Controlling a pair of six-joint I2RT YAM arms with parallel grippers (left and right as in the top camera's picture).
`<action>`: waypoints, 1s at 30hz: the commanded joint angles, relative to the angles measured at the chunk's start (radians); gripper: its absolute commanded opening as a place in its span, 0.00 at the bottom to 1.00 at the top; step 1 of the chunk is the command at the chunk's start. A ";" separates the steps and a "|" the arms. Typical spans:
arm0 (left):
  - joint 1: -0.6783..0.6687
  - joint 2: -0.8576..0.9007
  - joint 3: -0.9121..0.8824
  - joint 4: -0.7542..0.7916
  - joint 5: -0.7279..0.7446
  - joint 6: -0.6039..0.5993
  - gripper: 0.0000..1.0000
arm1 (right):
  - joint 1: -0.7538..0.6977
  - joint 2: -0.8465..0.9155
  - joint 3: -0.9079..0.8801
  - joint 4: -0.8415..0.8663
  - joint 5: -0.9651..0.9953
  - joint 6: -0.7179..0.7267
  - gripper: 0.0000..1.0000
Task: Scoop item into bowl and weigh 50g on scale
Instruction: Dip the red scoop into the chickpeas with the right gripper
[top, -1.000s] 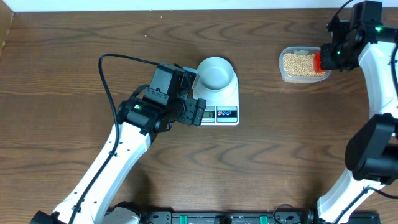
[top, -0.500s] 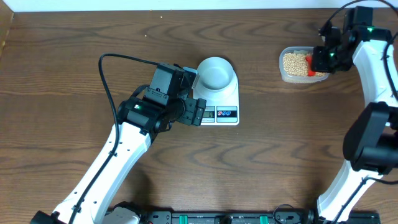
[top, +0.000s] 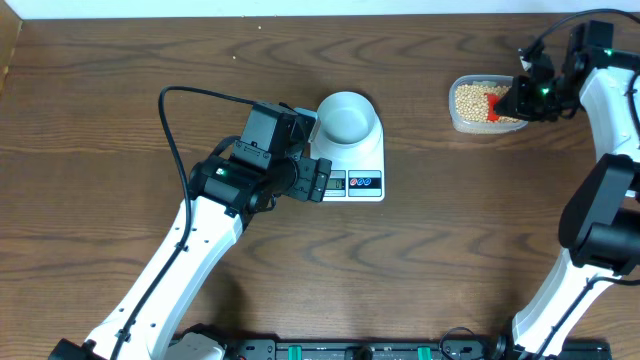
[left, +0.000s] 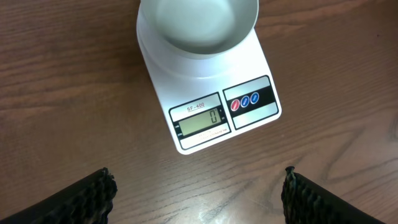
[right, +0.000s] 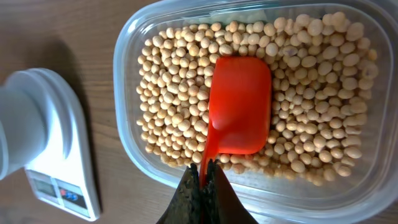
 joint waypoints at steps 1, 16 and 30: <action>0.005 -0.020 -0.006 -0.002 0.008 0.010 0.88 | -0.032 0.015 0.002 -0.007 -0.182 0.023 0.01; 0.005 -0.020 -0.006 -0.002 0.008 0.010 0.88 | -0.076 0.097 0.002 0.019 -0.272 0.084 0.01; 0.005 -0.020 -0.006 -0.002 0.008 0.010 0.88 | -0.095 0.128 0.002 0.015 -0.406 0.061 0.01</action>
